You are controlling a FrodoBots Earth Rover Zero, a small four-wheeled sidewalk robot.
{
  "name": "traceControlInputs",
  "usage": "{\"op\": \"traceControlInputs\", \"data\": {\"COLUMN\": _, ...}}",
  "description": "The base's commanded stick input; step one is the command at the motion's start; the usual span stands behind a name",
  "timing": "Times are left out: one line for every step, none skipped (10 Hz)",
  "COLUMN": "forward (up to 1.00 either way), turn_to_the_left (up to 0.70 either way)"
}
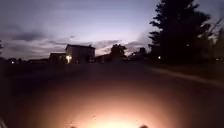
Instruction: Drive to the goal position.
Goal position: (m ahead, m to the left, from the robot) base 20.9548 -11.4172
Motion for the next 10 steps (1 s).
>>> {"op": "traceControlInputs", "data": {"forward": 0.7, "turn_to_the_left": 0.0}}
{"op": "traceControlInputs", "data": {"forward": 0.7, "turn_to_the_left": 0.0}}
{"op": "traceControlInputs", "data": {"forward": 0.7, "turn_to_the_left": 0.0}}
{"op": "traceControlInputs", "data": {"forward": 0.7, "turn_to_the_left": 0.0}}
{"op": "traceControlInputs", "data": {"forward": 0.7, "turn_to_the_left": 0.0}}
{"op": "traceControlInputs", "data": {"forward": 0.7, "turn_to_the_left": 0.0}}
{"op": "traceControlInputs", "data": {"forward": 0.7, "turn_to_the_left": 0.0}}
{"op": "traceControlInputs", "data": {"forward": 0.7, "turn_to_the_left": 0.0}}
{"op": "traceControlInputs", "data": {"forward": 0.7, "turn_to_the_left": 0.0}}
{"op": "traceControlInputs", "data": {"forward": 0.7, "turn_to_the_left": 0.0}}
